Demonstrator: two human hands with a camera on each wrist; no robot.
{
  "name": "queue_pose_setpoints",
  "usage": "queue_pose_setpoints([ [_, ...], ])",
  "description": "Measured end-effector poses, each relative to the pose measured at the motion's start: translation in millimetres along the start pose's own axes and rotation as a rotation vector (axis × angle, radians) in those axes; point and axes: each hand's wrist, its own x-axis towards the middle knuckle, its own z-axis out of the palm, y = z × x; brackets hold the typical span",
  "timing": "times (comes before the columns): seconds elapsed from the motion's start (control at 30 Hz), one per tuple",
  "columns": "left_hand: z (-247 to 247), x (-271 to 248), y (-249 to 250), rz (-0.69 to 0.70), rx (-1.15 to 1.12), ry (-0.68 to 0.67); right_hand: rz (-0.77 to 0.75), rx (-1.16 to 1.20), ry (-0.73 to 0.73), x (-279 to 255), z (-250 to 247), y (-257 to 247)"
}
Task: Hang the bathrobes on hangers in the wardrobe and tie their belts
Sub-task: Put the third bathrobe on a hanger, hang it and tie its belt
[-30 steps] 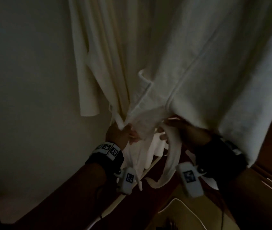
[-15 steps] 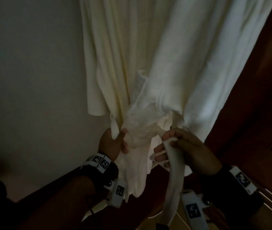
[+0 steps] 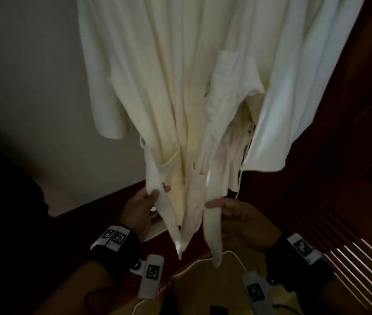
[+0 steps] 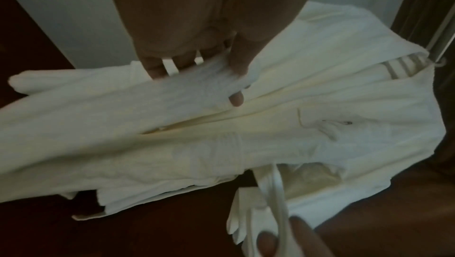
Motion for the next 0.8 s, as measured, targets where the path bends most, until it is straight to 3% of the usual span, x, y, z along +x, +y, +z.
queue_pose_setpoints([
  [0.07,0,-16,-16,-0.043,0.03,-0.003,-0.077,-0.128,-0.064,-4,11,7],
  [0.23,9,-45,-25,-0.077,-0.088,-0.047,-0.476,-0.804,0.0,9,28,-1],
  [0.37,17,-54,-15,-0.079,-0.142,-0.098,-0.591,-1.015,-0.024,15,42,-27],
  [0.47,22,-54,-7,-0.085,-0.153,-0.16,-0.71,-1.07,0.056,23,51,-40],
  [0.6,28,-46,1,-0.105,-0.206,-0.251,-0.65,-1.105,0.252,40,51,-49],
  [0.8,10,-21,8,-0.169,-0.22,-0.207,-0.51,-1.162,0.291,77,55,-59],
])
